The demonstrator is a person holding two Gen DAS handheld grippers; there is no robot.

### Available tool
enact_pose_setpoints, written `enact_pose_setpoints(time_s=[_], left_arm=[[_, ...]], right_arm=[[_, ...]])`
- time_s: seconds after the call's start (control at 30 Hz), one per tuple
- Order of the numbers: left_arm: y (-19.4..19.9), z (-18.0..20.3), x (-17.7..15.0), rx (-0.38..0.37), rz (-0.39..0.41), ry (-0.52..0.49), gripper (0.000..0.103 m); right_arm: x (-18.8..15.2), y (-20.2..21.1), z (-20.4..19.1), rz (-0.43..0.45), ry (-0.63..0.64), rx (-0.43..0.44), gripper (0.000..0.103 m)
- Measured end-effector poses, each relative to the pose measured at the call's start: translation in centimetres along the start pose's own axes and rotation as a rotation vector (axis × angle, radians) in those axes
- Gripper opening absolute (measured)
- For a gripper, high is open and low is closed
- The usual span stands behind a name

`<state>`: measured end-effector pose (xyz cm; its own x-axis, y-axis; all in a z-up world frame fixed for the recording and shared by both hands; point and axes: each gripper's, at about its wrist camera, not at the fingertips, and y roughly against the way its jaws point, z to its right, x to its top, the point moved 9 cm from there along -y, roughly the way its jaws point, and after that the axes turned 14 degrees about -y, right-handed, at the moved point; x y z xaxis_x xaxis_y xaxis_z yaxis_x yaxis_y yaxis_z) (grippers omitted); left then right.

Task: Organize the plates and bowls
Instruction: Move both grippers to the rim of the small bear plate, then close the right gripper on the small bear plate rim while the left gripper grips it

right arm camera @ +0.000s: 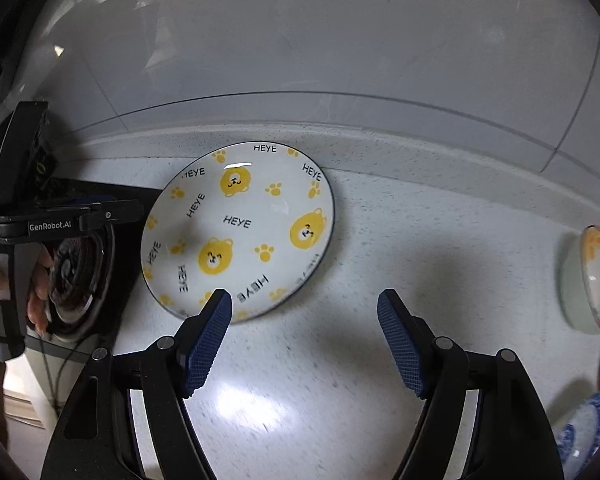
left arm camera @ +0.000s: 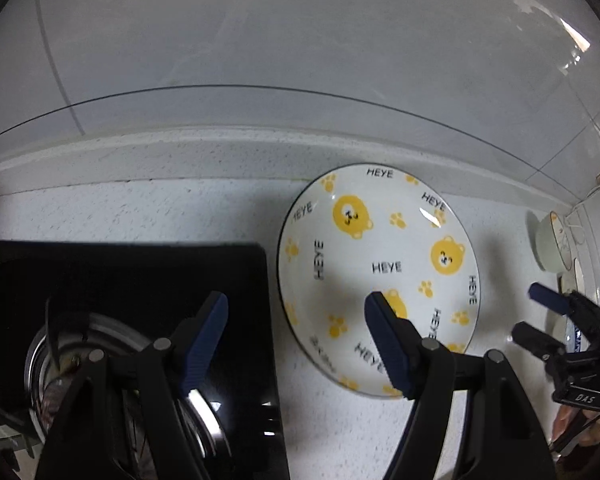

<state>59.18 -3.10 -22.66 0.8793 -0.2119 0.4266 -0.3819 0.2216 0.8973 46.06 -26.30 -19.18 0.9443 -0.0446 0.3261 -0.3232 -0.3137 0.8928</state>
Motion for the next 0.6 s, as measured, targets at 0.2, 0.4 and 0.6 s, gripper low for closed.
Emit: enact_pose_setpoints(time_s=[0.2, 0.4, 0.6], left_arm=[[-2.2, -0.9, 1.7, -0.047, -0.034, 0.023, 0.07], [-3.5, -1.1, 2.1, -0.085, -0.054, 0.034, 0.069], [-4.7, -0.4, 2.3, -0.107, -0.061, 0.015, 0.068]], right_arm=[[1.1, -3.2, 0.4, -0.067, -0.11, 0.081, 0.071], [1.0, -4.7, 0.4, -0.113, -0.148, 0.133, 0.065], [0.6, -6.0, 0.3, -0.155, -0.147, 0.139, 0.037]])
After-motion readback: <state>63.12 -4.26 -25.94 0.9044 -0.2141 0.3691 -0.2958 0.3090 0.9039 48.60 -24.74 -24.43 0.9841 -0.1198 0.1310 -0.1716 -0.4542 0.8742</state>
